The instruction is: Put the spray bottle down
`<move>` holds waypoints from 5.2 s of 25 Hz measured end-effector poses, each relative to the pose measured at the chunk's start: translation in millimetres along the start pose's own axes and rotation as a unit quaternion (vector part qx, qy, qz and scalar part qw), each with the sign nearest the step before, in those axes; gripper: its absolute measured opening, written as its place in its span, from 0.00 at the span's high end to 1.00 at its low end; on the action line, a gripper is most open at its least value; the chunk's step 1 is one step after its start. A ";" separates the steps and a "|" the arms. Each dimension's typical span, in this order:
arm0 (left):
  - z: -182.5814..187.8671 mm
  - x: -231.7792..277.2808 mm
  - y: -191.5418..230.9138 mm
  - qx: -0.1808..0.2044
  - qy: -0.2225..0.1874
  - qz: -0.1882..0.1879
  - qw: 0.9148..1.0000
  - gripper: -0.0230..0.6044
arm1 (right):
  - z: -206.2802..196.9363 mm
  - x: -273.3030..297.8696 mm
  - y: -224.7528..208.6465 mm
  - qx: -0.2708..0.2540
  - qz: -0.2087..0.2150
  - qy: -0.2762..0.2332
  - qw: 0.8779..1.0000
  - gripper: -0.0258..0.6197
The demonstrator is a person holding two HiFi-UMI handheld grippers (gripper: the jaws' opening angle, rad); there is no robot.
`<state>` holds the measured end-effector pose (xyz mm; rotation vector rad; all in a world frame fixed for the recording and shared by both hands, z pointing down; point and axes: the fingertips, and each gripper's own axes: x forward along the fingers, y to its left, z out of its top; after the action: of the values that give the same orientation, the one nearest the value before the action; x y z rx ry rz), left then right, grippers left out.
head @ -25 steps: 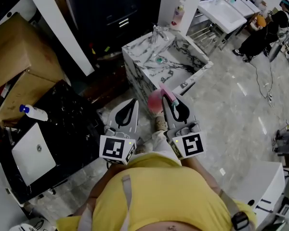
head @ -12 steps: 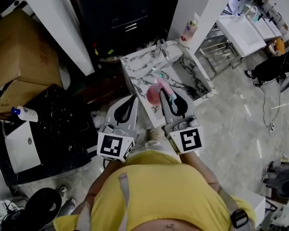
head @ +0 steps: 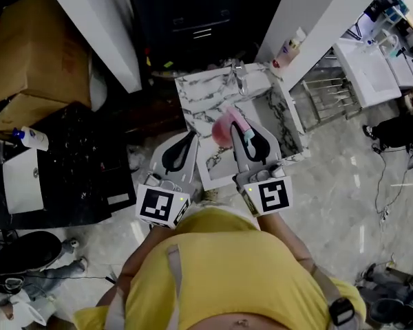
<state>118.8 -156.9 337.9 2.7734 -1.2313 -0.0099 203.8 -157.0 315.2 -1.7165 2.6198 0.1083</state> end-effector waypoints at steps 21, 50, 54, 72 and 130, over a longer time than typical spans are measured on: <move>-12.0 41.2 51.8 -0.002 0.028 0.016 0.999 0.96 | -20.4 74.8 -8.5 0.012 0.030 0.009 0.999 0.86; -90.4 109.6 129.3 -0.029 0.086 -0.003 0.996 0.96 | -119.3 197.7 -26.9 0.004 0.041 0.049 0.998 0.86; -102.7 117.7 134.1 -0.040 0.092 -0.004 0.995 0.96 | -134.0 205.4 -30.8 0.002 0.041 0.053 0.998 0.86; -125.4 124.0 143.8 -0.049 0.106 0.000 0.993 0.96 | -167.7 218.9 -23.9 0.002 0.050 0.034 0.998 0.86; 31.4 40.5 70.2 0.032 -0.010 -0.001 0.999 0.96 | 6.4 49.2 -26.2 -0.029 -0.098 0.032 0.994 0.96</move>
<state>92.6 -236.6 315.3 2.8359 -1.2541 0.0015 207.9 -212.0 305.2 -2.0175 2.4962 0.1308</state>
